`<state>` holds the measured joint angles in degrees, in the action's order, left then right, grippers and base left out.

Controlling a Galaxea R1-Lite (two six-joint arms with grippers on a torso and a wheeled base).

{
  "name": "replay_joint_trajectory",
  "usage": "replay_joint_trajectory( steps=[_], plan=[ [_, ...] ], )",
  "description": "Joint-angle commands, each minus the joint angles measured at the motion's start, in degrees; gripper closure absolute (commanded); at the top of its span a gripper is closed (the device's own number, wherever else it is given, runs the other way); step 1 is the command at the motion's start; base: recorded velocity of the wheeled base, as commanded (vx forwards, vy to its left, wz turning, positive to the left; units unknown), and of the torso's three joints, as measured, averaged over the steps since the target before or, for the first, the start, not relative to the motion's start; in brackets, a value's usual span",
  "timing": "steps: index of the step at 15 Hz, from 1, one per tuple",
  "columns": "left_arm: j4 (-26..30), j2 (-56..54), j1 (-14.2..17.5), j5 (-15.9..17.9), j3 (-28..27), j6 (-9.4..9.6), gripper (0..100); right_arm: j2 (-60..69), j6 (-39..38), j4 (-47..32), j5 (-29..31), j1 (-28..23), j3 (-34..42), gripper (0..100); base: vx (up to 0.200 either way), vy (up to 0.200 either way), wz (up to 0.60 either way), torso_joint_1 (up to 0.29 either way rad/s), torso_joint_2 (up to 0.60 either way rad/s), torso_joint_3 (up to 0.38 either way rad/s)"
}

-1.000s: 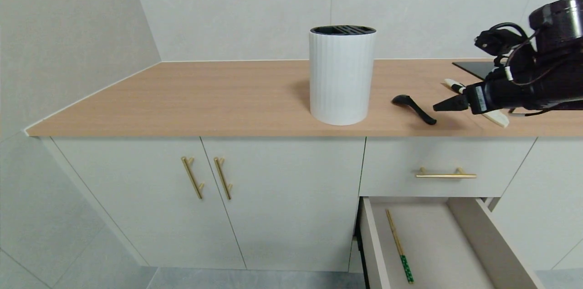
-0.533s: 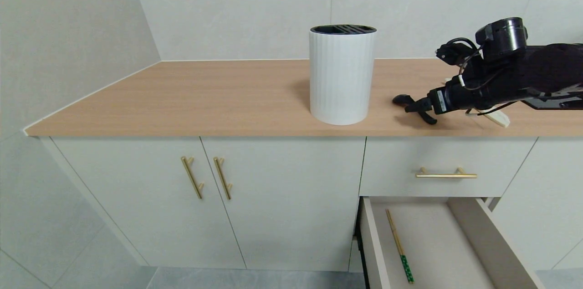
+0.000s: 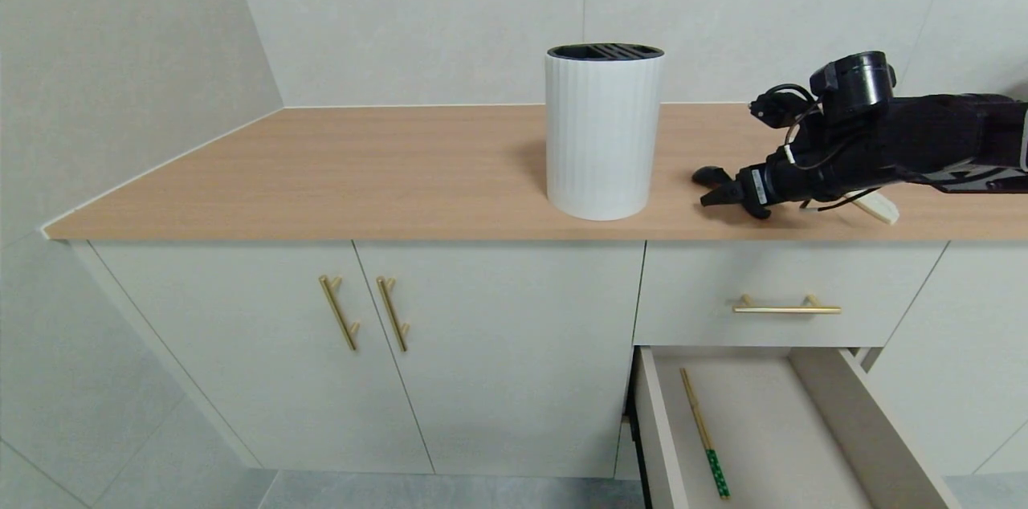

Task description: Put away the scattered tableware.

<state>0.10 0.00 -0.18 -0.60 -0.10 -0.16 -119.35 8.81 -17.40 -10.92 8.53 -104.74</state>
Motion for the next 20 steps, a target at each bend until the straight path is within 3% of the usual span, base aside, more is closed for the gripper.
replay_joint_trajectory(
  steps=[1, 2, 3, 12, 16, 18, 20],
  plan=[
    [-0.01, 0.0, 0.01, -0.02, 0.01, -0.02, 0, -0.45, -0.11, -0.01, 0.02, -0.01, -0.29, 0, 0.0, 0.0, 0.0, 0.0, 0.0, 0.0],
    [-0.01, 0.0, 0.01, -0.02, 0.01, -0.02, 0, -0.62, -0.2, -0.01, 0.11, -0.01, -0.29, 0, 0.0, 0.0, 0.0, 0.0, 0.0, 0.0],
    [-0.01, 0.0, 0.01, -0.02, 0.01, -0.02, 0, -0.8, -0.2, -0.01, 0.11, -0.01, -0.29, 100, 0.0, 0.0, 0.0, 0.0, 0.0, 0.0],
    [-0.01, 0.0, 0.01, -0.02, 0.01, -0.02, 0, 1.31, -2.93, -0.36, 0.64, -0.1, 0.06, 100, 0.0, 0.0, 0.0, 0.0, 0.0, 0.0],
    [-0.01, 0.0, 0.01, -0.02, 0.01, -0.02, 0, 12.91, -7.85, -11.87, 5.83, -0.27, 1.03, 100, 0.0, 0.0, 0.0, 0.0, 0.0, 0.0],
    [-0.01, 0.0, 0.01, -0.02, 0.01, -0.02, 0, 20.38, -11.71, -13.89, 7.23, -0.27, 6.66, 100, 0.0, 0.0, 0.0, 0.0, 0.0, 0.0],
    [-0.01, 0.0, 0.01, -0.02, 0.01, -0.02, 0, 31.63, -16.11, -14.16, 8.64, -0.27, 18.7, 100, 0.0, 0.0, 0.0, 0.0, 0.0, 0.0]
  ],
)
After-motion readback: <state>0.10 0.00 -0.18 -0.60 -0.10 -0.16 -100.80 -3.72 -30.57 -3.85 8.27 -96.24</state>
